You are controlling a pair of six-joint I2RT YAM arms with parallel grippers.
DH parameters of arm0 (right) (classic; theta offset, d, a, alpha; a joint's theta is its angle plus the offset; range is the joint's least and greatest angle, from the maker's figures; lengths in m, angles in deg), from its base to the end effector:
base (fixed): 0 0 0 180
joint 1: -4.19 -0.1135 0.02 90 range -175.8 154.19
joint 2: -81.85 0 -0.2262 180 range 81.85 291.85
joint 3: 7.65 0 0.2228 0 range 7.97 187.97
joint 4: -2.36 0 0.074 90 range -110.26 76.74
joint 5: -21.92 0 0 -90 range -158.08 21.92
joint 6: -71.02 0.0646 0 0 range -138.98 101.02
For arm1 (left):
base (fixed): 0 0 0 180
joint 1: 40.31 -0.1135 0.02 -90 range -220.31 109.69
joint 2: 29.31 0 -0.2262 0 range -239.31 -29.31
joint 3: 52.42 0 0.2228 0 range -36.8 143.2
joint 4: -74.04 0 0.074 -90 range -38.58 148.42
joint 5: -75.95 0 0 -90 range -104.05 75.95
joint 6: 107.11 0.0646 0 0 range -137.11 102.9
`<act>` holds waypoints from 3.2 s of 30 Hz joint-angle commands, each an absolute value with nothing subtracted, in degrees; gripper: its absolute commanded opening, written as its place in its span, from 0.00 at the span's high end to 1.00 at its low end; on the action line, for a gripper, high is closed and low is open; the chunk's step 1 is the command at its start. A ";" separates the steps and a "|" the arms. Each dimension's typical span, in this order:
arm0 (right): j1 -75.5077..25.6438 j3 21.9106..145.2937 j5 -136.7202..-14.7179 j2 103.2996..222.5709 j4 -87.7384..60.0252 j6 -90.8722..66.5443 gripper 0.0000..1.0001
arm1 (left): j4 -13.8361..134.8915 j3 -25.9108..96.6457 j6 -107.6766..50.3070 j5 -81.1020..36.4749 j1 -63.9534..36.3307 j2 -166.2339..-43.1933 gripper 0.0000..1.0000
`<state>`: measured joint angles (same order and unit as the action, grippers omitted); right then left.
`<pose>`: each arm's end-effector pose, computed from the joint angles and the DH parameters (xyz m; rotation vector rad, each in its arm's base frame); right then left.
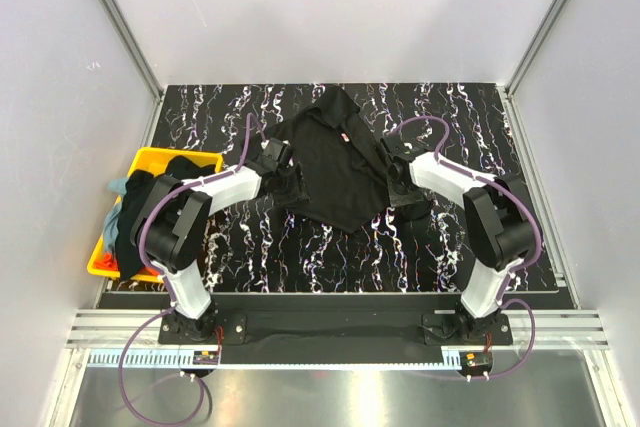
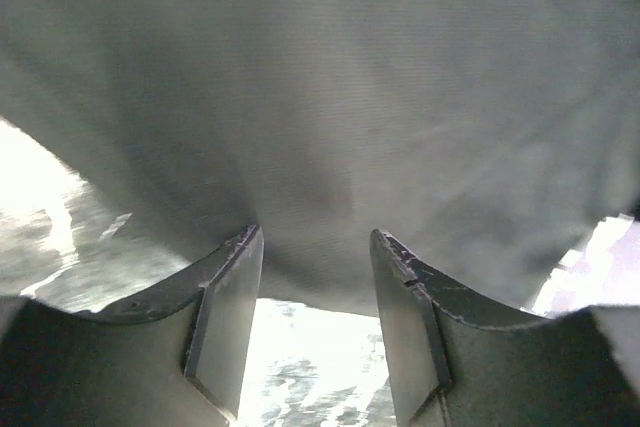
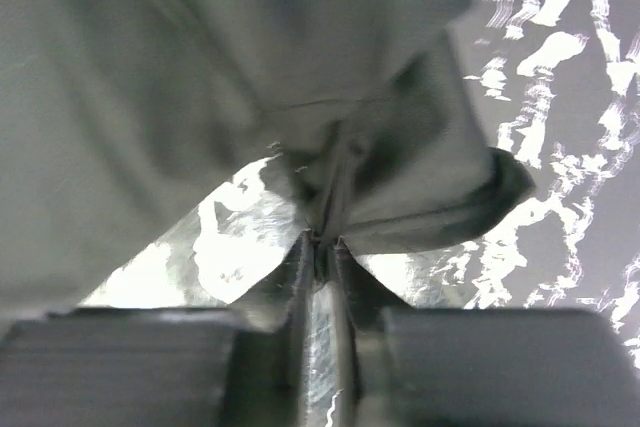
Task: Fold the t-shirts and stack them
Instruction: Flatten the tshirt out
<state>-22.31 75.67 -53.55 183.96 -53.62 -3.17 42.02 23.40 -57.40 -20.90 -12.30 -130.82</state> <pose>0.2885 0.1257 0.1312 -0.2131 2.7892 -0.1976 0.2963 -0.1663 0.1218 -0.2408 2.6735 -0.5691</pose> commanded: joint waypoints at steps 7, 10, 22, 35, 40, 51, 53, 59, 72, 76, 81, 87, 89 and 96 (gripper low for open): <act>-12.79 86.89 -42.22 180.84 -60.55 5.98 1.00 | 34.35 26.48 -54.19 -6.86 -12.54 -131.70 0.44; -3.30 86.63 -51.97 176.71 -58.45 7.12 1.00 | 32.59 28.41 -52.97 -2.37 -12.62 -132.14 0.43; 11.14 77.14 -70.18 178.17 -54.13 9.94 0.81 | 28.28 41.76 -48.84 -0.87 -17.10 -140.13 0.41; 9.83 82.85 -60.17 170.10 -60.28 9.41 0.70 | 25.63 49.16 -46.46 -10.68 -11.50 -134.52 0.42; 4.56 80.49 -62.44 168.69 -59.32 10.90 0.71 | 31.34 46.27 -49.18 -19.58 -5.69 -134.33 0.61; -4.51 76.43 -58.24 172.80 -55.36 11.79 0.71 | 33.56 44.59 -51.91 -17.05 -1.55 -146.11 0.92; -4.51 76.87 -56.31 175.10 -54.75 8.98 0.70 | 33.02 44.15 -51.39 -15.64 -1.99 -146.38 0.92; -3.89 81.70 -46.55 182.84 -56.50 3.17 0.70 | 27.58 45.20 -49.10 -10.20 -5.15 -148.14 0.95; 3.32 86.01 -42.58 188.02 -57.38 4.05 0.69 | 24.32 56.43 -44.89 -6.48 -17.45 -151.03 0.92; 2.36 85.23 -46.18 185.40 -59.23 4.84 0.70 | 23.88 64.44 -41.11 -13.50 -19.04 -153.06 0.87; -5.10 83.03 -50.41 176.08 -60.37 4.49 0.71 | 23.97 66.91 -40.30 -22.30 -18.69 -146.65 0.73; -16.26 73.99 -53.83 170.02 -61.43 10.44 0.74 | 24.58 53.93 -43.37 -22.93 -15.10 -133.12 0.64; -18.56 70.64 -54.80 169.05 -58.81 12.04 0.73 | 26.07 45.43 -45.13 -23.81 -14.21 -128.90 0.62; -23.84 67.21 -52.18 172.38 -54.48 13.80 0.63 | 32.93 26.32 -50.67 -19.25 -10.78 -121.77 0.41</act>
<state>-22.74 66.82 -55.11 171.52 -57.62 11.61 29.67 31.23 -47.45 -21.17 -10.77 -122.10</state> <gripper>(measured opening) 0.361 0.565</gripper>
